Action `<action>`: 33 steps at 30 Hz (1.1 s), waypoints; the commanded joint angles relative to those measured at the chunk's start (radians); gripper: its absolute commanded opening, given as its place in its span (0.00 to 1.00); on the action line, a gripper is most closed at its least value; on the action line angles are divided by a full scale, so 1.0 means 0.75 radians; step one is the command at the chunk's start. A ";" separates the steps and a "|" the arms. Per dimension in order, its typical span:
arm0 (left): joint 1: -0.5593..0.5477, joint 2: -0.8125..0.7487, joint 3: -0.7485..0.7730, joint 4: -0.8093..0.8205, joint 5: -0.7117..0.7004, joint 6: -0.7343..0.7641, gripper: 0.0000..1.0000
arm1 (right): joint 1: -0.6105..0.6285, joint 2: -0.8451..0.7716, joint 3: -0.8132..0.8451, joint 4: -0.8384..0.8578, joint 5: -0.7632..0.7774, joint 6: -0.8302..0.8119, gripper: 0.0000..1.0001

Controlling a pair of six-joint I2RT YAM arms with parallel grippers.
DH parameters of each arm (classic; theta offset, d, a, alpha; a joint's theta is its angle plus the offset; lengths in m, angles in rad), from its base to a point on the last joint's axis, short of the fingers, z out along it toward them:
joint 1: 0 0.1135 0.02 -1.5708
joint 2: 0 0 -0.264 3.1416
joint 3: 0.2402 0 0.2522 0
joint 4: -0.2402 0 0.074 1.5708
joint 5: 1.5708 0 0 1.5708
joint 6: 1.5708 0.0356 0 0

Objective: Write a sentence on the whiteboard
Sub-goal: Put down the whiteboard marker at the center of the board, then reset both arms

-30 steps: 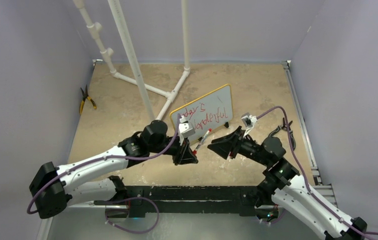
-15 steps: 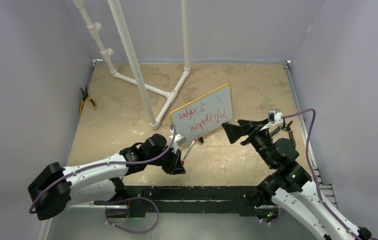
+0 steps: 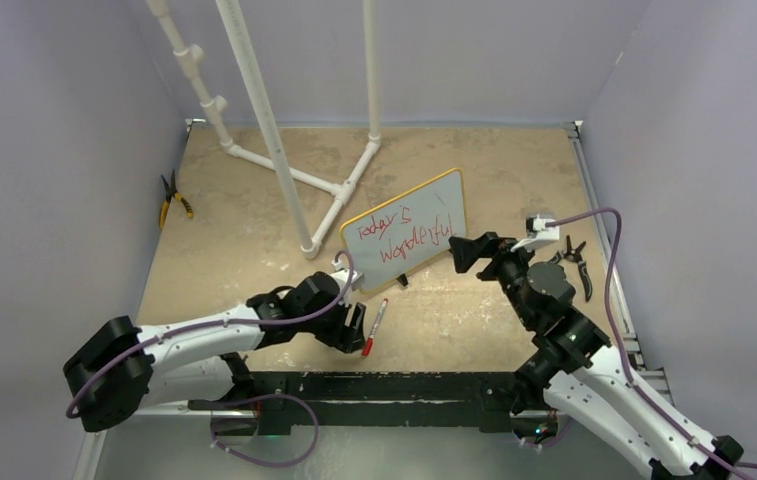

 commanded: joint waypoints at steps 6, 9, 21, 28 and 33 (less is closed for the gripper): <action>0.017 -0.290 0.291 -0.205 -0.396 0.064 0.83 | 0.003 0.033 0.224 -0.153 0.249 0.014 0.99; 0.100 -0.319 0.443 -0.281 -0.470 0.158 0.85 | 0.003 0.036 0.307 -0.209 0.290 0.017 0.99; 0.388 -0.546 0.683 -0.186 -0.954 0.365 0.93 | 0.003 -0.066 0.456 -0.257 0.369 -0.171 0.99; 0.388 -0.761 0.477 -0.056 -1.291 0.483 0.94 | 0.003 -0.091 0.457 -0.314 0.420 -0.170 0.99; 0.388 -0.722 0.512 -0.153 -1.386 0.449 0.96 | 0.003 -0.080 0.456 -0.308 0.429 -0.175 0.99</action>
